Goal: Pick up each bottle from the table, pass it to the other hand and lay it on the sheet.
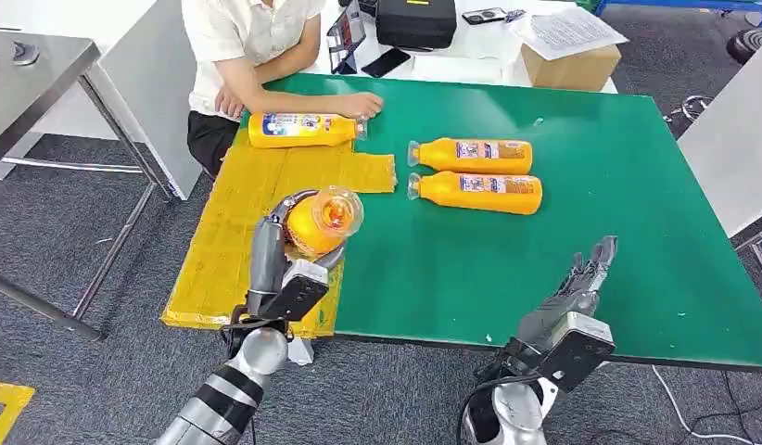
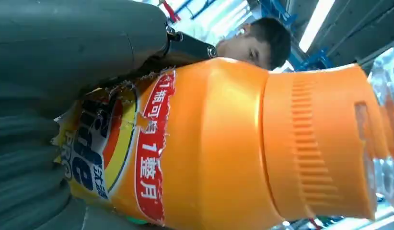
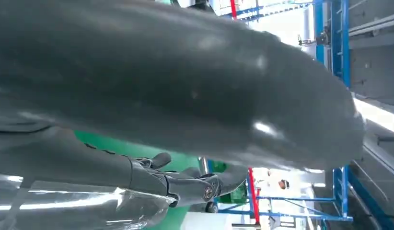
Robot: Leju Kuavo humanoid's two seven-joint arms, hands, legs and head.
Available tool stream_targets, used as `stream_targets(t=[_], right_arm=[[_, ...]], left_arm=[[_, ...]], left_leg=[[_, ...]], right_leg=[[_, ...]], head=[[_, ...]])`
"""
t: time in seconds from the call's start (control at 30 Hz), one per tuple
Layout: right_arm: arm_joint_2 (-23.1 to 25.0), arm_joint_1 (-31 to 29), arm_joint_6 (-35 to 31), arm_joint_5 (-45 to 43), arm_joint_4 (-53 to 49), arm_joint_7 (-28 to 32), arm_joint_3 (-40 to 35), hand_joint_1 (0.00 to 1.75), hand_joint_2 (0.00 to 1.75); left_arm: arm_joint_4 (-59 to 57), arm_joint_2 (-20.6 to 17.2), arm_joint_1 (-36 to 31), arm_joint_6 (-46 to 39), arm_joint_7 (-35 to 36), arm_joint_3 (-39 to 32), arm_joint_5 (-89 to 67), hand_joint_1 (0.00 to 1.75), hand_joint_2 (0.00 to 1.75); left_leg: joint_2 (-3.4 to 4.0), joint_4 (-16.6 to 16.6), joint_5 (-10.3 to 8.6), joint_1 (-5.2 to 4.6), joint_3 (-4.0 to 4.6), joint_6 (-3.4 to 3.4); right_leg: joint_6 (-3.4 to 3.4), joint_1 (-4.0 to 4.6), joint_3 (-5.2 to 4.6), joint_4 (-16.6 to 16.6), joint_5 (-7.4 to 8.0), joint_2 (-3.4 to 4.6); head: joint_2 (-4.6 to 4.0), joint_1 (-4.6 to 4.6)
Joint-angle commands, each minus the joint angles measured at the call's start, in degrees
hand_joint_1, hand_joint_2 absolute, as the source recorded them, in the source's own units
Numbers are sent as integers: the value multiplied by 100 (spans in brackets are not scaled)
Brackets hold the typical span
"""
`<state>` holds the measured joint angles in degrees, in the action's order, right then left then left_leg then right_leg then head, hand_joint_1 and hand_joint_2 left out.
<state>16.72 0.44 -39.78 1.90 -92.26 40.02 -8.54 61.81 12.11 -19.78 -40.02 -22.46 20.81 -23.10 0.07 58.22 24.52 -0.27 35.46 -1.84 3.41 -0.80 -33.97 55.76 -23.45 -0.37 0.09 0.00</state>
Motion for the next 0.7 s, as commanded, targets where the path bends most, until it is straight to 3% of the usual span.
stream_targets(t=[0.03, 0.1, 0.13, 0.23, 0.27, 0.3, 0.33, 0.4, 0.6, 0.63, 0.67, 0.7], right_arm=[[-32, -234, -2, -140, -238, -2, 83, 0, 0], [-77, -279, 149, -204, -90, -2, -23, 0, 0], [-64, -279, 187, -207, -41, -2, -46, 0, 175], [-53, -234, 428, -325, 114, -2, -92, 0, 175], [-59, -223, 555, -390, 270, -2, -69, 0, 175], [-55, -225, 608, -417, 315, -2, -52, 0, 175], [-68, -225, 695, -453, 376, -2, -66, 0, 175], [-32, -274, 850, -416, 551, -2, -43, 0, 175], [14, -295, 994, -368, 740, -2, -164, 0, 175], [16, -290, 995, -364, 760, -2, -187, 0, 175], [16, -290, 995, -364, 760, -2, -187, 0, 175], [11, -295, 988, -359, 776, -2, -198, 0, 175]], left_arm=[[-2691, -298, -1684, 751, 1485, 529, -2339, 175, 175], [-3204, -331, -1977, 1041, 1783, 595, -2739, 175, 175], [-3394, -345, -2090, 1148, 1955, 632, -2880, 175, 175], [-3856, -362, -2399, 2013, 2150, 616, -2997, 175, 175], [-4135, -341, -2605, 2982, 2325, 548, -2842, 136, 175], [-4219, -360, -2683, 3203, 2385, 632, -2924, 136, 175], [-4336, -369, -2755, 3434, 2501, 742, -3033, 159, 175], [-4537, -359, -2842, 3893, 2685, 846, -3161, 175, 175], [-4657, -262, -2744, 4355, 2695, 602, -2913, 175, 175], [-4652, -267, -2736, 4404, 2663, 558, -2865, 157, 175], [-4652, -267, -2736, 4404, 2663, 558, -2865, 66, 175], [-4657, -266, -2734, 4418, 2670, 542, -2849, 0, 175]], left_leg=[[-16, 1, 3, 4, -20, 12], [-12, -2, -2, 6, -22, 12], [-3, -3, 2, 7, -31, 15], [6, -3, -5, 5, -19, 15], [7, -2, -2, 9, -28, 20], [5, -3, -9, 6, -18, 17], [7, -3, -5, 9, -28, 23], [3, -4, -5, 10, -29, 22], [15, -5, -1, 8, -38, 23], [15, -5, -1, 9, -40, 25], [16, -5, -5, 7, -28, 19], [19, -8, -4, 7, -36, 22]], right_leg=[[-14, 3, 23, 4, -8, -11], [-13, 5, 26, 1, -2, -8], [-17, 7, 32, 0, -2, 1], [-28, 5, 19, 0, 11, 9], [-32, 9, 27, 1, 6, 9], [-25, 7, 19, 0, 10, 6], [-31, 10, 27, 3, 6, 9], [-30, 10, 29, 1, 6, 5], [-31, 8, 33, 8, 4, 17], [-33, 9, 35, 8, 4, 18], [-27, 7, 24, 5, 10, 18], [-30, 7, 31, 4, 9, 22]], head=[[0, -2], [0, -2], [0, 4], [0, 0], [0, 2], [0, 0], [0, -2], [0, 4], [0, 2], [0, 0], [0, 0], [0, 2]])
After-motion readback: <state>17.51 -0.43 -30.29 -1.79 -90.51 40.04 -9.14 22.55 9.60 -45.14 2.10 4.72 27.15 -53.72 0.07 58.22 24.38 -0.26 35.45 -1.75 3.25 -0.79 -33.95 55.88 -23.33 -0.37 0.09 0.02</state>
